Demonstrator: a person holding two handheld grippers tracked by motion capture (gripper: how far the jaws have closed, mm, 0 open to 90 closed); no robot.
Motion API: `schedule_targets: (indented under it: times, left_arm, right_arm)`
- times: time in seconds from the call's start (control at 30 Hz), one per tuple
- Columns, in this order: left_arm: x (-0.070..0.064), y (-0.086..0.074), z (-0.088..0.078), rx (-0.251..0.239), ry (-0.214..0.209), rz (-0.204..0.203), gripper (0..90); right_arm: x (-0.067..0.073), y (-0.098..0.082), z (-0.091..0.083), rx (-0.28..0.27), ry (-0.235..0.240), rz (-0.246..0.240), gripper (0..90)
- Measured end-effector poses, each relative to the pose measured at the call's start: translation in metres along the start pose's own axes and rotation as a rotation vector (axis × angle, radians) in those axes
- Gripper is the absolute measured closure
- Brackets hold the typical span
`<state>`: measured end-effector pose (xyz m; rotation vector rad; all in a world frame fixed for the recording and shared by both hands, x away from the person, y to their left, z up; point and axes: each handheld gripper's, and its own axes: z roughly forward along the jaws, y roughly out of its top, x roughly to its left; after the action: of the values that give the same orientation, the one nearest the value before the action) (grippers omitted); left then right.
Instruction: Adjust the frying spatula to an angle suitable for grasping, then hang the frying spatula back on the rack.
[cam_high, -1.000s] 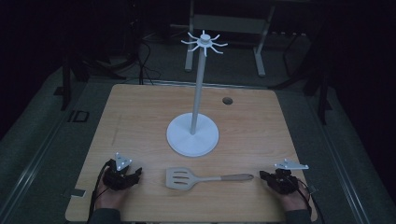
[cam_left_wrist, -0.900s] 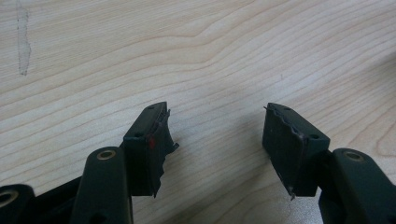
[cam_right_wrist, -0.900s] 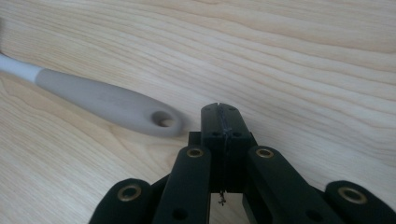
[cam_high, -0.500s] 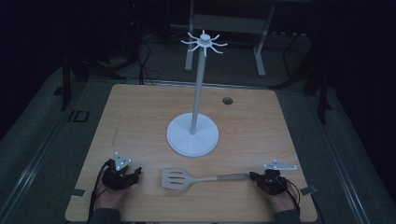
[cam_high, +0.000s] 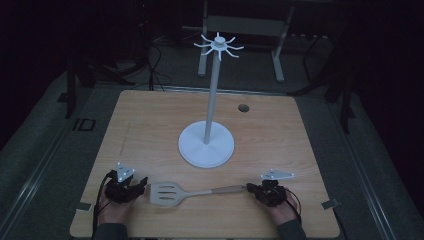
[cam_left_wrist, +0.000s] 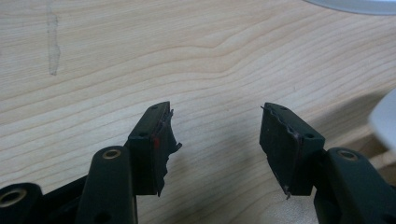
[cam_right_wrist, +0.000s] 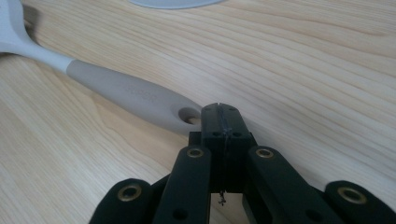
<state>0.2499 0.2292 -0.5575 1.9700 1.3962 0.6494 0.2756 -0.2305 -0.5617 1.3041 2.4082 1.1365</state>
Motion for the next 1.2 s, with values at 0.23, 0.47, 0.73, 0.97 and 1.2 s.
schedule_targets:
  times: [0.23,0.47,0.73,0.97,1.2]
  left_arm:
    - [0.001,0.0,0.001,0.006,0.008,-0.007,45.6]
    - [0.003,0.001,-0.001,-0.007,0.001,-0.015,45.8]
    - [0.005,0.001,-0.005,-0.027,-0.01,-0.031,45.9]
    - [0.003,0.004,-0.01,-0.044,-0.036,-0.019,44.7]
    - [-0.011,0.014,-0.019,-0.062,-0.062,0.071,45.0]
  right_arm:
    - [0.01,0.003,0.009,-0.013,0.022,-0.037,90.0]
    - [0.0,0.003,0.0,-0.053,-0.037,-0.039,86.9]
    - [-0.023,0.002,-0.023,-0.115,-0.105,-0.07,78.5]
    - [-0.042,0.0,-0.041,-0.148,-0.159,-0.051,71.7]
    - [-0.055,-0.003,-0.045,-0.14,-0.182,-0.029,64.1]
